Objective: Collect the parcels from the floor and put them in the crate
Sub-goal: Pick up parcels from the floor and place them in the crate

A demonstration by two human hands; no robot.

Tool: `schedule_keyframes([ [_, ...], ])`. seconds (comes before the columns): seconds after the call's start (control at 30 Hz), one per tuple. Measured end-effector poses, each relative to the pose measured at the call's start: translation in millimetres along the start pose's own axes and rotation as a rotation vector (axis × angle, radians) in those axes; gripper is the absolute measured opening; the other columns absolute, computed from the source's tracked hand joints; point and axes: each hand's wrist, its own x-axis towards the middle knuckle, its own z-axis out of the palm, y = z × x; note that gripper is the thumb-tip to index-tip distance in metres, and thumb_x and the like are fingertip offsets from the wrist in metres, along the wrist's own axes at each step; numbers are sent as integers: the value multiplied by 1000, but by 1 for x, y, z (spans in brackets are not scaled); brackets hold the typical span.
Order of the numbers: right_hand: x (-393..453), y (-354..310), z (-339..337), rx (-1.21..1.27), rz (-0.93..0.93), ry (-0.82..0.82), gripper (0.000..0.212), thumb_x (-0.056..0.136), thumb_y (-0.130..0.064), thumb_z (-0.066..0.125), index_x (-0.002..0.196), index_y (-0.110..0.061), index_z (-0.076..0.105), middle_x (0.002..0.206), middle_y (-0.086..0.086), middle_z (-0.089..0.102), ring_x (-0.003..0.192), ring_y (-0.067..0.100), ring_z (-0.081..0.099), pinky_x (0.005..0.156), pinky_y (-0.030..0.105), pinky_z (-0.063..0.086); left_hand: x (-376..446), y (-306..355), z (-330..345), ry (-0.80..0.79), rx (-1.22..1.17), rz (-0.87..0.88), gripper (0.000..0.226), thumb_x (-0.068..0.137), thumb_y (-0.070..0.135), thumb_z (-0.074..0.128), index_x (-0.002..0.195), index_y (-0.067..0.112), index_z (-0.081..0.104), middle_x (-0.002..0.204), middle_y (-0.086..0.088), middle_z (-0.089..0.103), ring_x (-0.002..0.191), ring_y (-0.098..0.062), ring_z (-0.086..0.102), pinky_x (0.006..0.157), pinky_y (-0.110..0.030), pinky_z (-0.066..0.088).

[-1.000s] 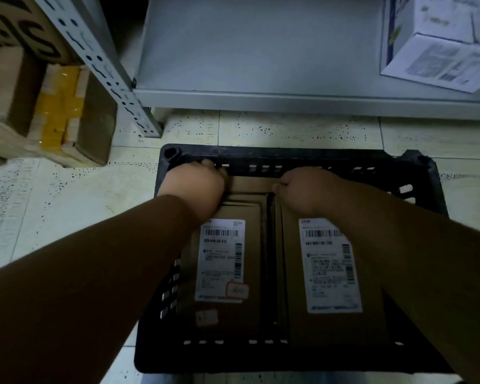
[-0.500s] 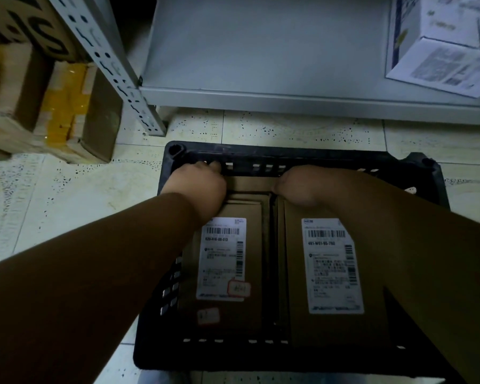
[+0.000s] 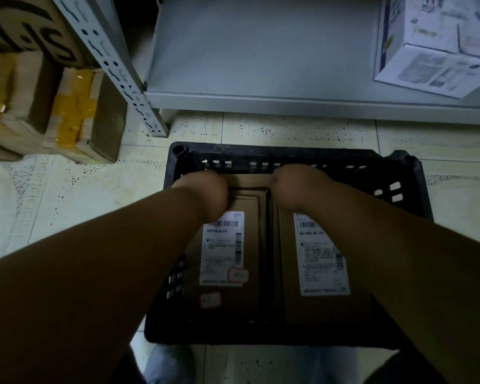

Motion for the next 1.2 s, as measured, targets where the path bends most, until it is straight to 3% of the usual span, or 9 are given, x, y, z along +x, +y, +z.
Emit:
schedule_keyframes([
  [0.13,-59,-25,3,-34,-114,300,24,102,-24,40,99,-12,60,99,3,57,86,20,57,79,36,50,-12,2,8,-13,37,63,25,97,33,48,108,18,64,102,-5,67,90,-21,62,82,-37,52],
  [0.27,-108,-42,33,309,-12,31,20,102,-26,46,89,-13,55,88,2,58,73,11,53,65,23,45,-19,1,9,-27,40,79,33,97,38,48,126,22,56,116,-7,63,101,-24,60,89,-38,51],
  [0.43,-97,-44,45,453,49,-29,26,98,-23,46,114,-5,56,112,15,62,94,29,57,80,38,46,-18,7,-7,-28,140,47,58,92,60,49,138,26,46,140,-7,52,130,-32,43,101,-47,36],
  [0.6,-97,-47,37,626,114,42,30,97,-34,51,114,-8,53,107,13,65,95,29,66,82,41,57,-25,11,-51,-174,-12,166,45,92,49,57,130,25,56,122,-2,61,106,-16,56,88,-34,44],
  [0.7,-101,-43,21,688,29,119,23,95,-38,57,102,-17,55,93,6,71,77,24,71,66,41,61,-33,2,-90,-180,-20,184,33,94,45,57,123,32,55,118,3,61,105,-16,55,87,-34,43],
  [0.77,-102,-38,5,755,28,118,20,95,-41,60,102,-22,56,89,-3,71,75,14,70,58,31,57,-35,-8,-104,-114,-117,205,27,94,45,57,118,34,58,110,6,63,103,-15,56,90,-36,44],
  [0.97,-100,-10,-20,845,49,-45,27,94,-44,62,103,-20,70,100,-2,75,93,19,71,90,41,55,-23,-25,-95,-8,-532,236,32,74,59,65,97,37,68,98,3,72,102,-23,65,98,-46,48],
  [1.1,-100,5,-34,901,47,-73,19,96,-32,64,106,-15,66,93,2,77,84,20,75,84,42,59,-16,-23,-85,-27,-829,245,9,90,33,67,94,27,72,95,-7,75,94,-29,69,88,-42,51],
  [1.2,-99,18,-50,894,15,-21,13,95,-22,64,104,-13,68,89,3,78,80,21,76,84,47,59,-14,-14,-83,25,-999,231,16,95,23,60,106,12,67,97,-18,71,88,-30,65,80,-38,49],
])
